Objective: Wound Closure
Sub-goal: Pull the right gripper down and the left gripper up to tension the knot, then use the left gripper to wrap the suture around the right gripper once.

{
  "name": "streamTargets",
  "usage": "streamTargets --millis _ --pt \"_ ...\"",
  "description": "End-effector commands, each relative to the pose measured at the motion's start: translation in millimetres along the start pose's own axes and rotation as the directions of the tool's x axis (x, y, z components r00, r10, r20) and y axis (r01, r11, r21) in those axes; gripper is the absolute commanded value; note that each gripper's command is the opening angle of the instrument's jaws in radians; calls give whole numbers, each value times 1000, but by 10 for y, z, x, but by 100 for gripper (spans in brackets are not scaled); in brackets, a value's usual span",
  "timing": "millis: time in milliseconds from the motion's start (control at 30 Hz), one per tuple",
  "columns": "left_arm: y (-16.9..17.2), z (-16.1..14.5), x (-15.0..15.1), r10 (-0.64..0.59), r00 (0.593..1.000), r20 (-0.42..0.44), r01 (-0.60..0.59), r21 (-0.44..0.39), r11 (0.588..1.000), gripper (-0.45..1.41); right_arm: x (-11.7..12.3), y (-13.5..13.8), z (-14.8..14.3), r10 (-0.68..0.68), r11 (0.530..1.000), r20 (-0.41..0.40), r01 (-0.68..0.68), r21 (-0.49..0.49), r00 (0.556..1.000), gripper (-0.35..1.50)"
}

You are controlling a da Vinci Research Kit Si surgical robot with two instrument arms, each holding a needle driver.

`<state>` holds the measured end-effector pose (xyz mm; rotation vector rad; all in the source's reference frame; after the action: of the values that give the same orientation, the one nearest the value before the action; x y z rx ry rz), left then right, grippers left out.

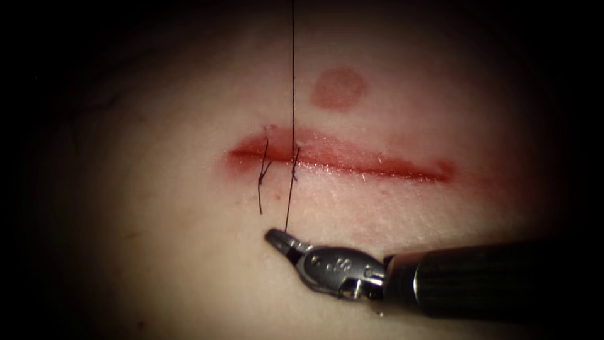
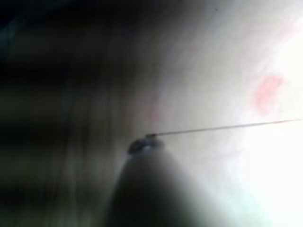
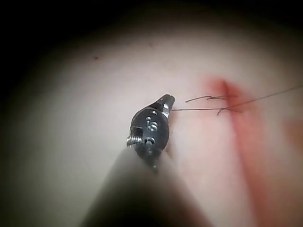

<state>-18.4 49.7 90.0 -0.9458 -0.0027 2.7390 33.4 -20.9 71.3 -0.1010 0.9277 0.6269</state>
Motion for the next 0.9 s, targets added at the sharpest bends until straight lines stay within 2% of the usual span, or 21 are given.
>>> streamTargets --millis 33,300,667,900 --pt "-8 8 4 -5 1000 -5 5 9 1000 -45 -5 -8 3 1 1000 4 -1 7 1000 -35" --pt "-13 26 17 1 1000 -15 0 40 999 -45 -12 -15 3 -10 1000 17 9 25 1000 -35" --pt "-17 29 15 13 1000 -20 -12 41 999 -45 -14 -19 2 -15 999 30 13 43 999 -35" --pt "21 28 6 37 999 -25 -36 31 999 -45 -13 -10 1 -17 999 37 15 41 999 -35"
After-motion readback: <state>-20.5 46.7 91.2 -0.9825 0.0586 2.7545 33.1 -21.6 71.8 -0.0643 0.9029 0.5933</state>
